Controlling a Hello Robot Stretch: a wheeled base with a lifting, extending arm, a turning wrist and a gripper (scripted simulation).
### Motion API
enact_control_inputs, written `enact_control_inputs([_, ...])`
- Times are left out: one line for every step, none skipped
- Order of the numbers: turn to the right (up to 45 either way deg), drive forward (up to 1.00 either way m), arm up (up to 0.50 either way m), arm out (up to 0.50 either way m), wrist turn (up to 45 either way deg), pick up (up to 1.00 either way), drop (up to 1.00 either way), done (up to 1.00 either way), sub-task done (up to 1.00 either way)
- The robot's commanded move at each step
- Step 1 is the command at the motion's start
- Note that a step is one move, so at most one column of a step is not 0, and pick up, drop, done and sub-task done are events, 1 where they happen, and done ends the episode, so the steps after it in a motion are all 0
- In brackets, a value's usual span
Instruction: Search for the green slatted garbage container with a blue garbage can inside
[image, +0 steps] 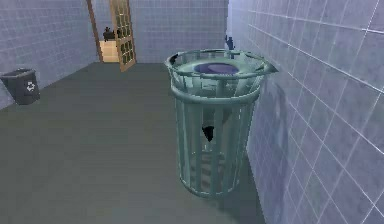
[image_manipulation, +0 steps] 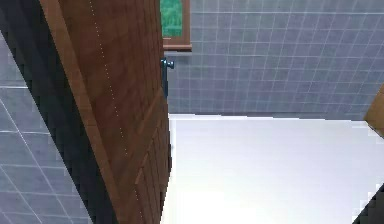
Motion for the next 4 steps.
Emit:
enact_control_inputs([18.0,0.0,0.0,0.0,0.0,0.0,0.0,0.0,0.0])
enact_control_inputs([0.0,0.2,0.0,0.0,0.0,0.0,0.0,0.0,0.0])
enact_control_inputs([-12.0,0.0,0.0,0.0,0.0,0.0,0.0,0.0,0.0])
enact_control_inputs([0.0,0.0,0.0,0.0,0.0,0.0,0.0,1.0,0.0])
